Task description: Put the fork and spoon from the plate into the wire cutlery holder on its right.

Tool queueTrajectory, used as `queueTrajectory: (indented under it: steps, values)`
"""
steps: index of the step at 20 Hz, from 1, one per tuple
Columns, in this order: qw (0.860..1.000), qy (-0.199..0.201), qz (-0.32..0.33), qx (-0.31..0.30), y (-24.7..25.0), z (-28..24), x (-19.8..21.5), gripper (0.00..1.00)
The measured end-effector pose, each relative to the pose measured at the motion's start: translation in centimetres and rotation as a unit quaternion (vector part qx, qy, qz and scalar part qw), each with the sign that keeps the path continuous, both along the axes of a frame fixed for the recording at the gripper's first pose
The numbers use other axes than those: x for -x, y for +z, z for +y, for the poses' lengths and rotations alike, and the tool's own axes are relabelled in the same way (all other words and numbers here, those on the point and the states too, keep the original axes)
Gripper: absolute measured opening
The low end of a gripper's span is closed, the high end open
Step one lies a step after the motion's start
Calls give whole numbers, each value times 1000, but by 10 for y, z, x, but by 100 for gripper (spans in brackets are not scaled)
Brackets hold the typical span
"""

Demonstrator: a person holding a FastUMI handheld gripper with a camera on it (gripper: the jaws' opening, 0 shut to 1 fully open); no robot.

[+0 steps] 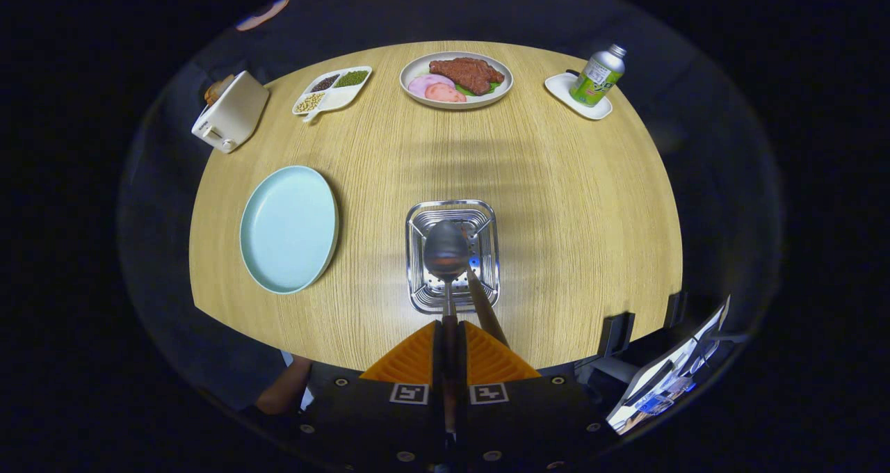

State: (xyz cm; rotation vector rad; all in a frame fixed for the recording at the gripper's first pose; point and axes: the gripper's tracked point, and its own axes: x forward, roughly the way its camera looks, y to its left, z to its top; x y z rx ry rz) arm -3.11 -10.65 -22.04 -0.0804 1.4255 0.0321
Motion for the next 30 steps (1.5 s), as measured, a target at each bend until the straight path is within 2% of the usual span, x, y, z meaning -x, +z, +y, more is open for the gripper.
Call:
queueTrajectory:
  steps: [4,8,10,14,19,20,21,23,26,28,30]
  values:
    - [1000,-14,0,-18,4,6,-10,11]
    - [999,-18,-29,-25,18,6,-23,16]
    - [998,-23,-56,-32,25,7,-33,17]
    - [993,-22,-114,-34,39,8,-40,29]
    - [972,-4,-225,-74,74,17,-56,33]
    - [965,4,-247,-90,82,23,-57,35]
    - [958,11,-268,-99,87,24,-57,42]
    - [938,29,-328,-110,105,28,-61,49]
    - [891,53,-441,-96,144,23,-72,59]
    - [858,51,-505,-81,171,13,-74,63]
    - [838,48,-537,-85,184,9,-68,65]
